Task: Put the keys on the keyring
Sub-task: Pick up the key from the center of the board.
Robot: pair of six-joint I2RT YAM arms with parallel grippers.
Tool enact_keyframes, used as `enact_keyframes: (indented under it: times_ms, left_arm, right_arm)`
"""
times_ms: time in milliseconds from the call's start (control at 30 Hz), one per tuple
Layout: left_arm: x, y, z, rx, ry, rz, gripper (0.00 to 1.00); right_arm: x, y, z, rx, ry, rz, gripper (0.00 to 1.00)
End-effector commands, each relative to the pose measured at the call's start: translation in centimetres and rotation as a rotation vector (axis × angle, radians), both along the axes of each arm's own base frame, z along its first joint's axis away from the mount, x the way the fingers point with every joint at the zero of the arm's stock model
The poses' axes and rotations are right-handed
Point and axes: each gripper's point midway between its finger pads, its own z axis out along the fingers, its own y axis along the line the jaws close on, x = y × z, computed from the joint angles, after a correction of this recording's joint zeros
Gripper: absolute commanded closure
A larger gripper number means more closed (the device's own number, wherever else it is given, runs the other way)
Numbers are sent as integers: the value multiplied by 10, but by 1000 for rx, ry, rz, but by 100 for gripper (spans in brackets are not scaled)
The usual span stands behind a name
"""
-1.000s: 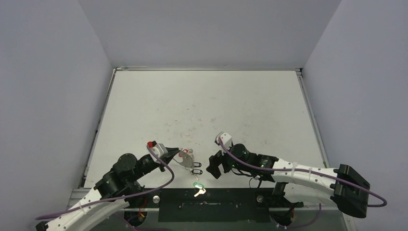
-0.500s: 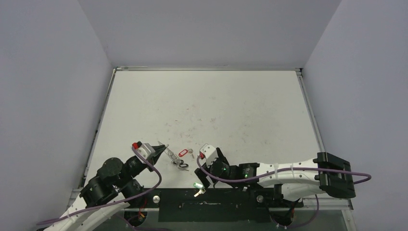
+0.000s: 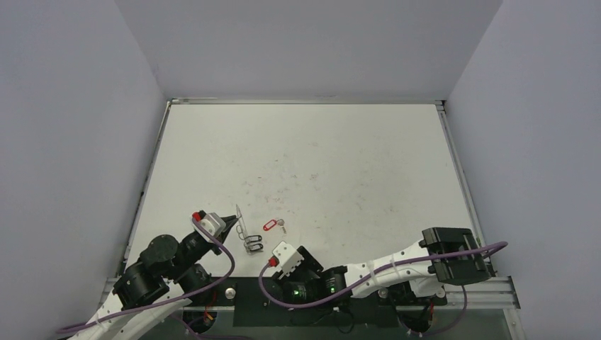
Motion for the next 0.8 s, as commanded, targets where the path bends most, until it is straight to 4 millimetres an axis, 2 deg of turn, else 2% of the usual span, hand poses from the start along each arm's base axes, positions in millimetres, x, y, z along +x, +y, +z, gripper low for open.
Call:
enact_keyframes:
  times_ms: [0,200,333,433,500,600,667,767]
  left_arm:
    - [-2,5,25,-53,-54,8,100]
    - [-1,2,25,-57,-54,0,100]
    - [-1,1,24,-53,-51,-2,100]
    - [0,0,24,-53,-52,-4,100]
    - [0,0,23,-50,-50,-4,100]
    - [0,-1,23,-53,-51,-7,100]
    - [0,-2,23,-51,-51,-10,100]
    - [0,-3,23,-52,-51,-12,100]
  right_arm:
    - [7,-8,1,-45,-62,-98,44]
    - [3,-8,-11,-67,-35,-106,50]
    - [-3,-7,-19,-56,6,-105,57]
    - [-7,-6,-24,-48,35,-101,58]
    - [-10,-5,-26,-46,49,-99,56]
    - [-13,-5,-26,-41,60,-100,45]
    - [-15,-5,-29,-43,71,-101,45]
    - [-18,-7,-36,-59,85,-102,56]
